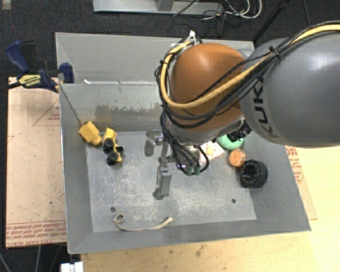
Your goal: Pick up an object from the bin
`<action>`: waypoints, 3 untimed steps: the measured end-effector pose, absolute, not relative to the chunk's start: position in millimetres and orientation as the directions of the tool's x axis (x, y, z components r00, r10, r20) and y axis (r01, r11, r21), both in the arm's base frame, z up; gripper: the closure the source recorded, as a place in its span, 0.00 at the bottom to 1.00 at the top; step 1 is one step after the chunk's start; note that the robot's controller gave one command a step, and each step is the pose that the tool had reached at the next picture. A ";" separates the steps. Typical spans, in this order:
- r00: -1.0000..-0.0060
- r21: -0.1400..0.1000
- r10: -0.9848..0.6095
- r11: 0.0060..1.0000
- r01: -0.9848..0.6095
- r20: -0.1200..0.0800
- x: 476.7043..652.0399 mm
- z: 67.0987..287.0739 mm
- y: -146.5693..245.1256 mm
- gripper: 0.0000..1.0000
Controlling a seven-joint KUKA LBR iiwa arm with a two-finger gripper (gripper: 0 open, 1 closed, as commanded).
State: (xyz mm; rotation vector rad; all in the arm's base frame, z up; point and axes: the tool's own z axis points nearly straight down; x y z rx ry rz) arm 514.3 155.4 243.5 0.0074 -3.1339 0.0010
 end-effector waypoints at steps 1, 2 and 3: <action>-1.000 0.001 -0.001 1.000 -0.001 0.000 515.9 248.0 154.5 0.00; -0.998 0.003 0.057 0.998 0.057 -0.001 522.6 246.9 145.1 0.00; -0.972 0.000 0.233 0.972 0.233 -0.002 539.5 255.0 123.4 0.00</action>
Offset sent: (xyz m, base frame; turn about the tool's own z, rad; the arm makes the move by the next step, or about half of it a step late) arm 0.0371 -0.0605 -0.0033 0.3130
